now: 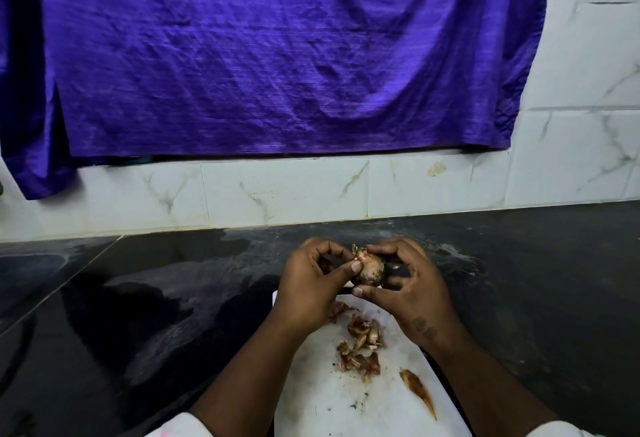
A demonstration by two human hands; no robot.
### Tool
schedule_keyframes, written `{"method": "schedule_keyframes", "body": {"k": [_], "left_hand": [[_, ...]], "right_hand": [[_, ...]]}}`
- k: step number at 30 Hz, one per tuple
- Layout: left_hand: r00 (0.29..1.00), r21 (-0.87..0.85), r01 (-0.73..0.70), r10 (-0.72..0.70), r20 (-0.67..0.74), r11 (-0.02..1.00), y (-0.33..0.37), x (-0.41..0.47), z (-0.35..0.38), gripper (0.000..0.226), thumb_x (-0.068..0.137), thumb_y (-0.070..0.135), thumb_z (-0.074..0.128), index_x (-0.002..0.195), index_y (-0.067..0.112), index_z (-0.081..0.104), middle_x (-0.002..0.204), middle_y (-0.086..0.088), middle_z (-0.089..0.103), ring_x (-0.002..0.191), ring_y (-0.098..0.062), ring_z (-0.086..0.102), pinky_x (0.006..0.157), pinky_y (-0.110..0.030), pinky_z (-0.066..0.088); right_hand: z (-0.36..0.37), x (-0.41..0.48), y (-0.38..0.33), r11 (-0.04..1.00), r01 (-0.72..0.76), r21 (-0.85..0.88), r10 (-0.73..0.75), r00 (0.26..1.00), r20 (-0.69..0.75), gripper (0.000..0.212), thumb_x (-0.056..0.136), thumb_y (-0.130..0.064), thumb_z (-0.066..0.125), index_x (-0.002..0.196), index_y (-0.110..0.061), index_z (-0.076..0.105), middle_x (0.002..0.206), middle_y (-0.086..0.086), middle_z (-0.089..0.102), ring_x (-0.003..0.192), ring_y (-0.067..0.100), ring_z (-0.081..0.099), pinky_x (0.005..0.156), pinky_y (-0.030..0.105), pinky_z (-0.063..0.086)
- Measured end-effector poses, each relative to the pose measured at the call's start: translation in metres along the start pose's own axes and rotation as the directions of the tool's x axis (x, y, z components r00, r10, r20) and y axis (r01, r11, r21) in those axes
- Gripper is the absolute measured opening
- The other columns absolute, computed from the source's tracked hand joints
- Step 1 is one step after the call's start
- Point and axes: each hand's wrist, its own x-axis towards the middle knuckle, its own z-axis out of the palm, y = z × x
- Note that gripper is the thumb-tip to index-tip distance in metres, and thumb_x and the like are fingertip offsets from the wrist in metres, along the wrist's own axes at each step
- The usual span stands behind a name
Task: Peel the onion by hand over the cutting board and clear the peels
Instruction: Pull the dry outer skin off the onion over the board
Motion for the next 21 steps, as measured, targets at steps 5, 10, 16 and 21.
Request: {"method": "schedule_keyframes", "body": {"k": [5, 10, 16, 21], "left_hand": [[0.991, 0.151, -0.116, 0.104, 0.083, 0.982, 0.005, -0.004, -0.003, 0.006, 0.093, 0.020, 0.077, 0.091, 0.022, 0.071, 0.101, 0.004, 0.060, 0.084, -0.010, 0.062, 0.068, -0.020, 0.052], [0.994, 0.105, -0.110, 0.111, -0.002, 0.988, 0.009, -0.005, -0.001, 0.009, 0.091, 0.010, 0.079, 0.095, 0.012, 0.071, 0.094, 0.000, 0.062, 0.070, 0.002, 0.060, 0.055, -0.007, 0.048], [0.998, 0.067, -0.050, 0.052, -0.032, 0.997, 0.001, 0.000, -0.003, 0.009, 0.090, 0.021, 0.081, 0.096, 0.027, 0.078, 0.093, 0.009, 0.074, 0.073, 0.003, 0.068, 0.060, -0.012, 0.049], [0.997, 0.065, -0.054, 0.056, -0.043, 0.996, -0.002, 0.001, -0.003, 0.009, 0.087, 0.017, 0.084, 0.085, 0.026, 0.080, 0.090, 0.007, 0.073, 0.077, -0.005, 0.070, 0.069, -0.025, 0.056]], "right_hand": [[-0.002, 0.002, 0.002, 0.999, -0.017, 0.027, 0.018, 0.999, -0.047, 0.054, 0.062, -0.007, 0.095, 0.107, -0.027, 0.071, 0.115, -0.002, 0.065, 0.102, 0.013, 0.071, 0.077, 0.031, 0.063], [-0.004, 0.003, 0.001, 0.998, -0.017, 0.061, 0.022, 0.997, -0.071, 0.054, 0.063, -0.004, 0.094, 0.107, -0.025, 0.071, 0.113, -0.004, 0.067, 0.099, 0.012, 0.073, 0.075, 0.028, 0.063], [-0.001, 0.003, 0.005, 0.999, -0.010, 0.044, 0.012, 0.999, -0.045, 0.056, 0.062, -0.009, 0.096, 0.107, -0.031, 0.072, 0.112, -0.011, 0.064, 0.102, 0.016, 0.072, 0.080, 0.040, 0.064], [0.000, 0.002, 0.003, 1.000, -0.004, 0.015, 0.005, 1.000, -0.028, 0.056, 0.063, -0.012, 0.096, 0.110, -0.026, 0.071, 0.112, -0.011, 0.063, 0.104, 0.016, 0.070, 0.081, 0.039, 0.064]]}}
